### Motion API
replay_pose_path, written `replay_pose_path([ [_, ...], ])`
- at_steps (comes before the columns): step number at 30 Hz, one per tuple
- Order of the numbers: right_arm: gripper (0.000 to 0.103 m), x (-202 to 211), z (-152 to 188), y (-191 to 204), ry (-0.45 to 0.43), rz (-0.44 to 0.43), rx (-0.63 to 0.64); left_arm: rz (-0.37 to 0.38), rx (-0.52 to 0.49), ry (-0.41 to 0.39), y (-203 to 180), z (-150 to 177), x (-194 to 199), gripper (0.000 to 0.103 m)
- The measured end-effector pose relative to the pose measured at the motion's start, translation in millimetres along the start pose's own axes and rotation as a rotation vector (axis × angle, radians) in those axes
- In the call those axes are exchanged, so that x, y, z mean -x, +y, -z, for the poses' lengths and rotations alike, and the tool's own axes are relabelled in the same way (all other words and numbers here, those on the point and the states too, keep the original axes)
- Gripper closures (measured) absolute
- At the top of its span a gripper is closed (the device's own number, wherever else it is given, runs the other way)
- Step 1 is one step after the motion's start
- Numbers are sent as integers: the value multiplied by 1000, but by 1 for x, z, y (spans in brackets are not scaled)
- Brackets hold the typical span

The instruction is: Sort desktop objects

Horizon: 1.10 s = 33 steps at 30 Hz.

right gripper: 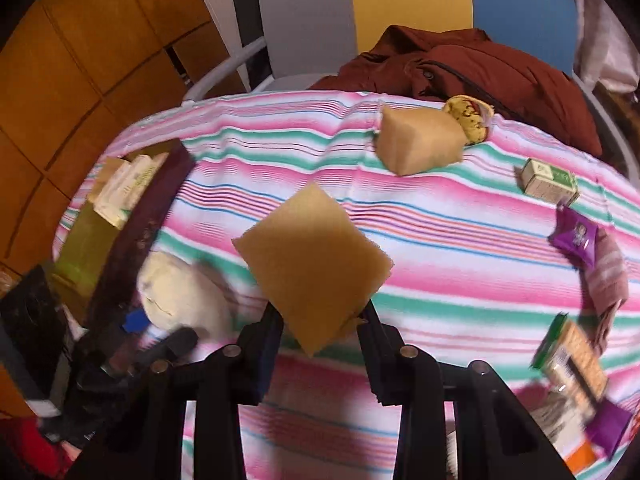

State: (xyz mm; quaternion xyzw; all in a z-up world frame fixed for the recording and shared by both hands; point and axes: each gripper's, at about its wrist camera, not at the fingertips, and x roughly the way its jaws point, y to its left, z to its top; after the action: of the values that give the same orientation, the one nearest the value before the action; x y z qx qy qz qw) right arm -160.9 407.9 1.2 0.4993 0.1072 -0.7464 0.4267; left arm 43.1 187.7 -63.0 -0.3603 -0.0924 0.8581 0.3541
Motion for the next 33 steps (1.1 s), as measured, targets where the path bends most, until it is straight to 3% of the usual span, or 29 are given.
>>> replay_pose_path([
  [9, 65, 9, 13, 51, -22, -42, 18, 65, 19, -42, 4, 7, 49, 55],
  [16, 65, 10, 8, 103, -53, -87, 50, 54, 51, -94, 24, 2, 83, 61],
  [19, 65, 20, 4, 106, -86, -80, 12, 85, 28, -55, 26, 5, 80, 59],
  [23, 65, 34, 7, 90, -122, -59, -44, 105, -104, 7, 3, 5, 64, 29],
  [27, 65, 40, 18, 67, -118, -53, -109, 126, -176, 95, -11, 4, 41, 25],
  [30, 65, 44, 24, 52, -123, -51, -147, 82, -220, 162, -14, 11, 21, 24],
  [33, 65, 42, 29, 42, -121, -60, -180, 70, -252, 198, -14, 23, 8, 30],
])
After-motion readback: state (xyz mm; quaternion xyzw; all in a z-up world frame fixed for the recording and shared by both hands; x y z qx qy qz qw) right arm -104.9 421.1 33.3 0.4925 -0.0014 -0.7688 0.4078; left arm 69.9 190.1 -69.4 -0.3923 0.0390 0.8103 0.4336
